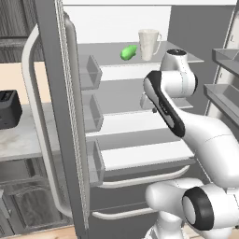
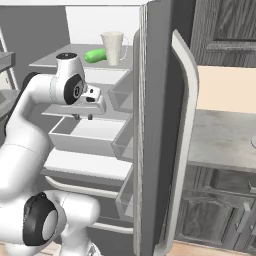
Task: Pick corn from the fridge and place it on the plate on the counter.
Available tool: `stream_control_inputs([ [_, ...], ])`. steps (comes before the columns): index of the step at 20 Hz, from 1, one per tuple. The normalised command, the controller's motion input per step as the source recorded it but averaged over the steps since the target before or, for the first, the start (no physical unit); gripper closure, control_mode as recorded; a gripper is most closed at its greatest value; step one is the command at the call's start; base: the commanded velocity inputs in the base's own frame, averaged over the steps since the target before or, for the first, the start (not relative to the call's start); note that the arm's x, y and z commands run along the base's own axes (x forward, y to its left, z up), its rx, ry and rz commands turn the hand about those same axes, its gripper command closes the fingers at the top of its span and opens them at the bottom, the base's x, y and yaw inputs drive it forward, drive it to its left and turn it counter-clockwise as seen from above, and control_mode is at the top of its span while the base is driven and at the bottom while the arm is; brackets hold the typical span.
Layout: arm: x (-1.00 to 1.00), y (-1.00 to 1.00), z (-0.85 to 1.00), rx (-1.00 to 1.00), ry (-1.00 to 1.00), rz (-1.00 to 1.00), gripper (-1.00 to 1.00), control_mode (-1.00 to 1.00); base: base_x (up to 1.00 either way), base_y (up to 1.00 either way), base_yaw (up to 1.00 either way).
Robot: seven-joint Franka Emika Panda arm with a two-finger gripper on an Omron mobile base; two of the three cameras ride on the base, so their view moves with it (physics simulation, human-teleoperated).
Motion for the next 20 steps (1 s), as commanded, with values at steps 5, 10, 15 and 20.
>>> stream_control_inputs([
  [5,0.0,0.0,0.02,0.0,-0.13,0.0,-1.0,-1.0,0.0,0.0,0.0],
  [10,0.0,0.05,0.21,0.0,-0.21,-0.02,-1.0,-1.0,0.0,0.0,0.0],
  [15,0.0,0.14,0.33,0.0,-0.16,-0.07,-1.0,-1.0,0.0,0.0,0.0],
  [20,0.0,0.15,0.44,0.0,-0.16,-0.11,-1.0,-1.0,0.0,0.0,0.0],
])
